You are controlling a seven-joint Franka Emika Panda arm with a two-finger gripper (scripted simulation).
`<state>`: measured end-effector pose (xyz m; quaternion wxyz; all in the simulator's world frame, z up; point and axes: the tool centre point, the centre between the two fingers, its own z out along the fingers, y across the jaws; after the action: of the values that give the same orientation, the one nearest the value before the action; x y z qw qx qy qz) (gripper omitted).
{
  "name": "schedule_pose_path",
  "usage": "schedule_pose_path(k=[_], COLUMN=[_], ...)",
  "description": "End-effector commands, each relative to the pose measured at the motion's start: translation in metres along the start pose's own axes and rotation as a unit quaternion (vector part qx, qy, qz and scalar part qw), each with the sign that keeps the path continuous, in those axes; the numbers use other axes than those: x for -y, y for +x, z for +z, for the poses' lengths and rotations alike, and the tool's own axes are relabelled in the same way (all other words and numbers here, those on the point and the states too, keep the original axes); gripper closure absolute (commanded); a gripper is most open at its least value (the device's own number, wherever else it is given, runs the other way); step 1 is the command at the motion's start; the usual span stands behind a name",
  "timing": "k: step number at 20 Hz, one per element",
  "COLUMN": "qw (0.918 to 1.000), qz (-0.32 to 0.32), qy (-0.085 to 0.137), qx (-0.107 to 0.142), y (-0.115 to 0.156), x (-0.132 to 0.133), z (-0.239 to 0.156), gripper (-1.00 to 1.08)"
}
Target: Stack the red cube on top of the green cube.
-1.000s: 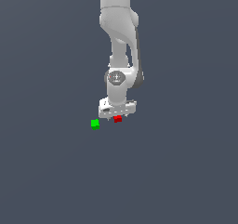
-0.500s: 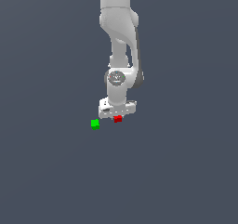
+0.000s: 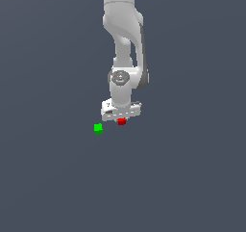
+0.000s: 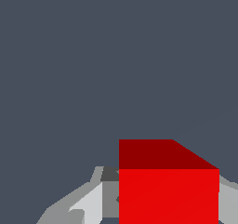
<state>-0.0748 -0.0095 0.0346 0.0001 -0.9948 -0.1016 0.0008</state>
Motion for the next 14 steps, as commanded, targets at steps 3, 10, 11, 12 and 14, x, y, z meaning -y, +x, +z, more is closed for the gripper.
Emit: schedule_pose_path(k=[3, 10, 11, 12, 14], qw=[1.0, 1.0, 1.0, 1.0, 1.0], qz=[0.0, 0.0, 0.0, 0.0, 0.0], qy=[0.0, 0.0, 0.0, 0.0, 0.0], qx=[-0.001, -0.001, -0.001, -0.001, -0.001], y=[0.0, 0.0, 0.0, 0.0, 0.0], x=[0.0, 0.0, 0.0, 0.0, 0.0], z=[-0.023, -0.067, -0.071, -0.075, -0.082], gripper=[1.08, 1.08, 1.08, 1.08, 1.08])
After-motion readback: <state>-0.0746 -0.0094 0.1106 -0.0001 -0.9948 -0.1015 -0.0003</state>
